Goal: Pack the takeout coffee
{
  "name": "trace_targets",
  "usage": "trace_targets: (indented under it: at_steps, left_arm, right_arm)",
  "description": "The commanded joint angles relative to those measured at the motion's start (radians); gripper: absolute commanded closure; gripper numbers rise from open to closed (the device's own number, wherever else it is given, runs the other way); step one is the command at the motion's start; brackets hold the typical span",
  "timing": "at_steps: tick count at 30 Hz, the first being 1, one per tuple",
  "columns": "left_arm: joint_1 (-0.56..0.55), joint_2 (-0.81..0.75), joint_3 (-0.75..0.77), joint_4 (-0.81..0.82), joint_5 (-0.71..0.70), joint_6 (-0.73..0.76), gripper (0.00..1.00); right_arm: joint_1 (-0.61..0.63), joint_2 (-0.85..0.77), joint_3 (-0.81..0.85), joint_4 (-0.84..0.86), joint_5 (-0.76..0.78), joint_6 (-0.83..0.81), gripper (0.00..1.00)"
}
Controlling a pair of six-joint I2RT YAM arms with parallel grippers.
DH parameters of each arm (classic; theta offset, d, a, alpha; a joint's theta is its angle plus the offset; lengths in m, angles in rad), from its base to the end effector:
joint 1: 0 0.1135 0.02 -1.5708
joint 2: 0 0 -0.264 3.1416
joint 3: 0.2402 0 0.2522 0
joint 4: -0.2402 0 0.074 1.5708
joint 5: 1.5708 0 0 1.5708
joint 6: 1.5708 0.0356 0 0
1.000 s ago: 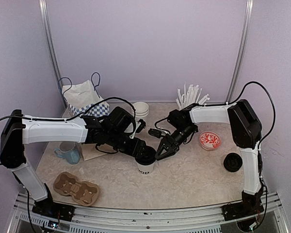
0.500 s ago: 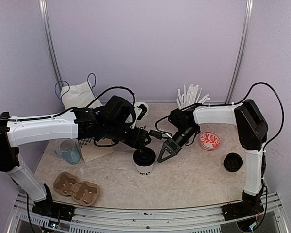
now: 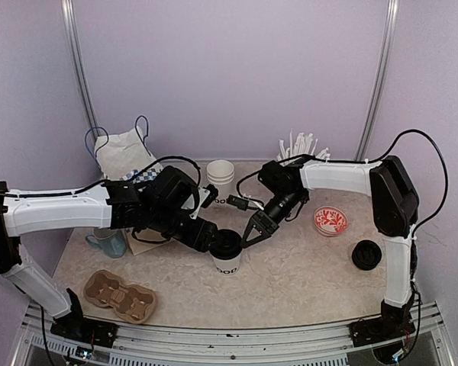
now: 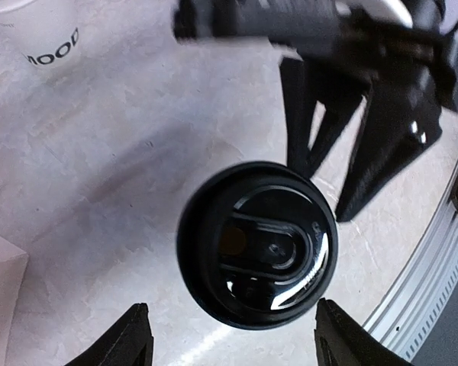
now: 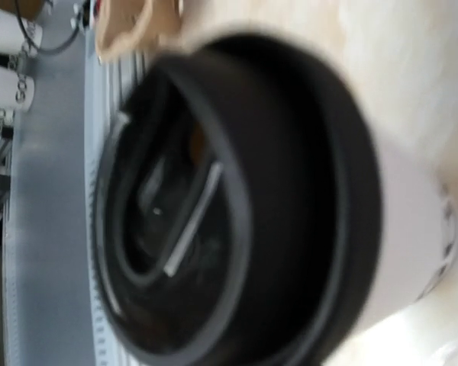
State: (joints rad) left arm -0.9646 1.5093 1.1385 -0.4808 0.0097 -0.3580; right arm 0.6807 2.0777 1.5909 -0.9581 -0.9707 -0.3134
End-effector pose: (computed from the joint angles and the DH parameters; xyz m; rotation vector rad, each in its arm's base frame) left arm 0.1855 -0.2681 0.2617 0.7559 2.4000 -0.5906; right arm 0.2959 0.2774 0.1894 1.3770 -2.3486 -1.4423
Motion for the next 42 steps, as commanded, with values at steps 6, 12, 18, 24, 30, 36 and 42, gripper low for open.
trace_targets:
  at_steps: [6, 12, 18, 24, 30, 36, 42]
  left_arm:
    - [-0.035, -0.006, -0.03, 0.002, 0.037, 0.001, 0.28]
    - [-0.002, -0.039, -0.034, 0.025, 0.022, -0.058, 0.3]
    - [0.09, -0.022, -0.061, 0.068, 0.104, -0.172, 0.46]
    - [0.091, -0.004, -0.093, 0.098, 0.166, -0.242, 0.58]
    - [0.086, -0.002, -0.123, 0.129, 0.162, -0.283, 0.61]
    - [0.089, 0.015, -0.125, 0.146, 0.158, -0.279, 0.61]
    - [0.101, 0.045, -0.12, 0.169, 0.153, -0.277, 0.62]
  right_arm:
    - [-0.111, 0.024, 0.107, 0.034, -0.018, 0.02, 0.61]
    - [-0.12, -0.092, -0.038, 0.13, 0.031, 0.025, 0.61]
    - [-0.116, -0.25, -0.229, 0.293, 0.055, 0.105, 0.61]
    - [-0.114, -0.144, -0.155, 0.237, 0.0, 0.116, 0.66]
    - [-0.086, -0.054, -0.064, 0.174, -0.071, 0.125, 0.64]
    - [-0.055, -0.028, -0.056, 0.154, -0.096, 0.114, 0.61]
    - [-0.051, -0.017, -0.049, 0.153, -0.106, 0.114, 0.6]
